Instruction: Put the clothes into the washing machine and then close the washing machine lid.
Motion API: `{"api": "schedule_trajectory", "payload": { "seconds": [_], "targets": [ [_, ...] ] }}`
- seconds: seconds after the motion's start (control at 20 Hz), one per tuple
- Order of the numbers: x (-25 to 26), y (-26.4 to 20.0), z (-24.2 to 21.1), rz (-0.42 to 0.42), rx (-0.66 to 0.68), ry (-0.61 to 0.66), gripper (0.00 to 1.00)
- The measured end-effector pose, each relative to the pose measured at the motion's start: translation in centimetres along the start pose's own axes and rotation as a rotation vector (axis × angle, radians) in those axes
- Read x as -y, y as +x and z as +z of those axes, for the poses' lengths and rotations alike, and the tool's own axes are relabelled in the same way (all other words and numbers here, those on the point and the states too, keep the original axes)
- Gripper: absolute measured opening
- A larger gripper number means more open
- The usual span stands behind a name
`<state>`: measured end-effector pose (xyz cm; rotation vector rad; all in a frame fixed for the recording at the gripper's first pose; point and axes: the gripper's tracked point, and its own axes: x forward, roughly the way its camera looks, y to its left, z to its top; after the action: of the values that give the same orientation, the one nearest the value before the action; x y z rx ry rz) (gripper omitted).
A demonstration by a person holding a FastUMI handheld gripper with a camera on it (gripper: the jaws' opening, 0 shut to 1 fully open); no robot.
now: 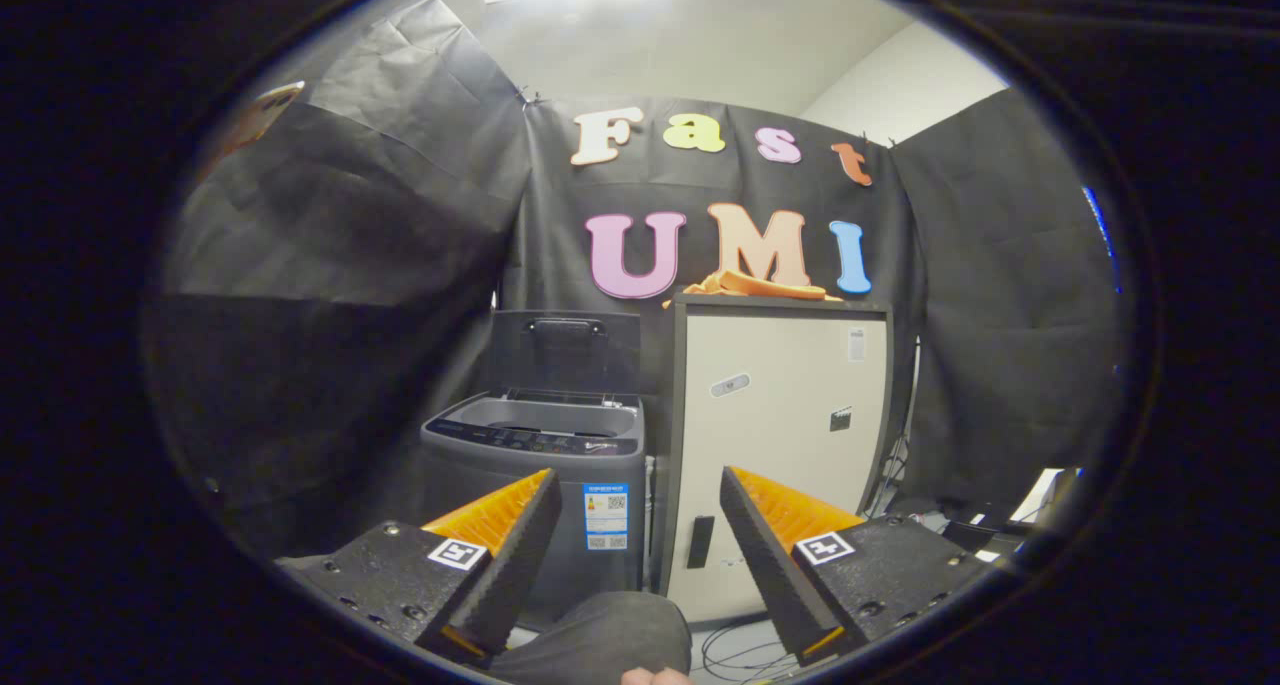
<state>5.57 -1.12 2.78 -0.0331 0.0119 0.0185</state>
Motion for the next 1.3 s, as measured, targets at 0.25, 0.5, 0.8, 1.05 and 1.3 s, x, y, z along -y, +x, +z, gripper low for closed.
{"api": "schedule_trajectory", "payload": {
  "seconds": [0.25, 0.5, 0.8, 1.05, 1.3],
  "targets": [
    [1.1, 3.0, 1.0, 0.005, -0.027, -0.001, 0.97],
    [0.5, 6.7, 6.1, 0.04, 0.047, -0.139, 0.97],
    [-0.6, 11.3, 8.7, 0.08, 0.06, -0.146, 0.97],
    [1.0, 15.2, 11.3, 0.063, 0.04, -0.108, 0.97],
    [4.2, 19.7, 13.3, 0.027, -0.02, -0.093, 0.97]
  ]
}}
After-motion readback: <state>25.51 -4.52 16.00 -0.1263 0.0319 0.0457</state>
